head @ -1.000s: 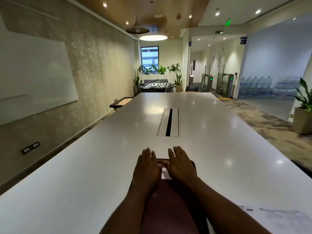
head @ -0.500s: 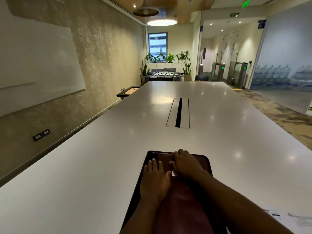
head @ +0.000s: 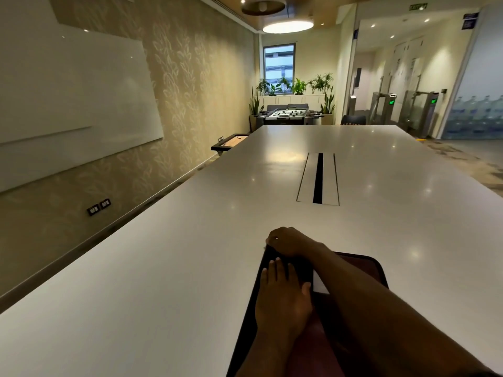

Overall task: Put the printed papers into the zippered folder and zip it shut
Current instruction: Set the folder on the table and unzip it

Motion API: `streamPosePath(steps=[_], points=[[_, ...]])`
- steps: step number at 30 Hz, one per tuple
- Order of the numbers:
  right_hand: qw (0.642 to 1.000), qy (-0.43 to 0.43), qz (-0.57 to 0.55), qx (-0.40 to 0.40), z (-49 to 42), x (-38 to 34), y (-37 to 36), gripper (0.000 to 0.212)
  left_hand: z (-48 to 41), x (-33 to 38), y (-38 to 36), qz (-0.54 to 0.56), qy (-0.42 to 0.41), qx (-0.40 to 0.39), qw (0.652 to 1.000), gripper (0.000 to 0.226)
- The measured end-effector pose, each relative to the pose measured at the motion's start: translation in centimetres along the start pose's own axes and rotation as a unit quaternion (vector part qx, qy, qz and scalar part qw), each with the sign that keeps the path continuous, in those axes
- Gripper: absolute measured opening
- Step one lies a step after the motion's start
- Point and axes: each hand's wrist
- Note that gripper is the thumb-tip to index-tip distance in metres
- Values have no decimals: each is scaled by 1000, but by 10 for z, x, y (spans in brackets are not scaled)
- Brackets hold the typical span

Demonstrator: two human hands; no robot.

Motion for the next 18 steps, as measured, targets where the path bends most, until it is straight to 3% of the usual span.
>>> streamPosePath(steps=[7, 18], points=[[999, -10, 14, 33, -13, 7, 2, 47, 0, 0, 1, -6, 2, -1, 1000, 66], [992, 68, 82, 66, -10, 21, 16, 54, 0, 0, 1, -4, 13, -6, 1000, 67]])
Point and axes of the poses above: each hand's wrist, its own z-axis away from the middle knuckle, its own y-axis out of the back of the hand, x = y × z, and after that the axes turned 3 degrees about -y, right-handed
